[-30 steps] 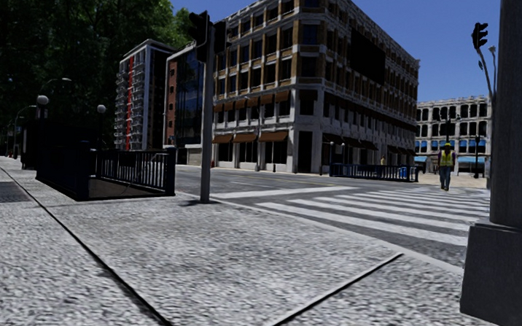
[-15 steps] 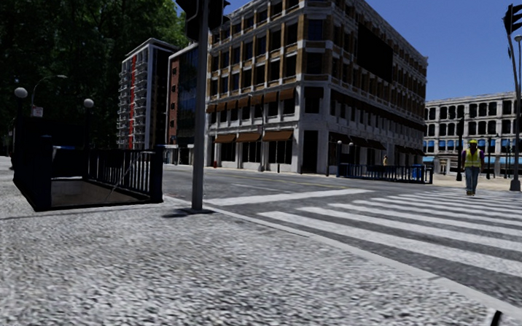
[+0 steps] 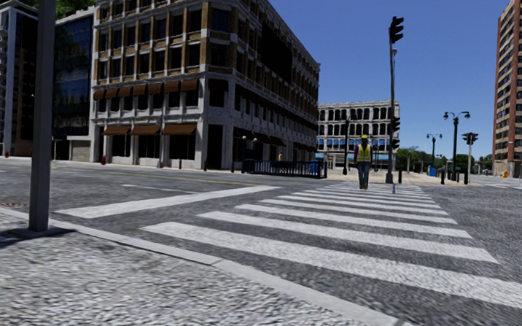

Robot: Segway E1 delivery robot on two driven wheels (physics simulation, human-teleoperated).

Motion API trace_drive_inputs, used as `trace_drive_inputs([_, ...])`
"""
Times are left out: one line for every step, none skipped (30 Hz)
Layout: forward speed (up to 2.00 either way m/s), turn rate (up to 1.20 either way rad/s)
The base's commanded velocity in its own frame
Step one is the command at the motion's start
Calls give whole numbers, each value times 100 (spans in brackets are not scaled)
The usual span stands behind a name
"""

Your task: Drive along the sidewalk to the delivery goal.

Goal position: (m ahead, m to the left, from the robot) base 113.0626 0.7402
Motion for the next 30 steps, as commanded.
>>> trace_drive_inputs([200, -120])
trace_drive_inputs([200, -120])
trace_drive_inputs([200, -120])
trace_drive_inputs([200, -120])
trace_drive_inputs([200, -120])
trace_drive_inputs([200, -120])
trace_drive_inputs([200, -120])
trace_drive_inputs([200, -120])
trace_drive_inputs([200, -120])
trace_drive_inputs([200, -82])
trace_drive_inputs([200, -1])
trace_drive_inputs([200, -1])
trace_drive_inputs([200, 0])
trace_drive_inputs([200, 0])
trace_drive_inputs([200, 0])
trace_drive_inputs([200, 0])
trace_drive_inputs([200, 0])
trace_drive_inputs([200, 0])
trace_drive_inputs([200, 0])
trace_drive_inputs([200, 0])
trace_drive_inputs([200, 0])
trace_drive_inputs([200, 0])
trace_drive_inputs([200, 0])
trace_drive_inputs([200, 0])
trace_drive_inputs([200, 2])
trace_drive_inputs([200, 44])
trace_drive_inputs([200, 59])
trace_drive_inputs([200, 104])
trace_drive_inputs([200, 108])
trace_drive_inputs([200, 74])
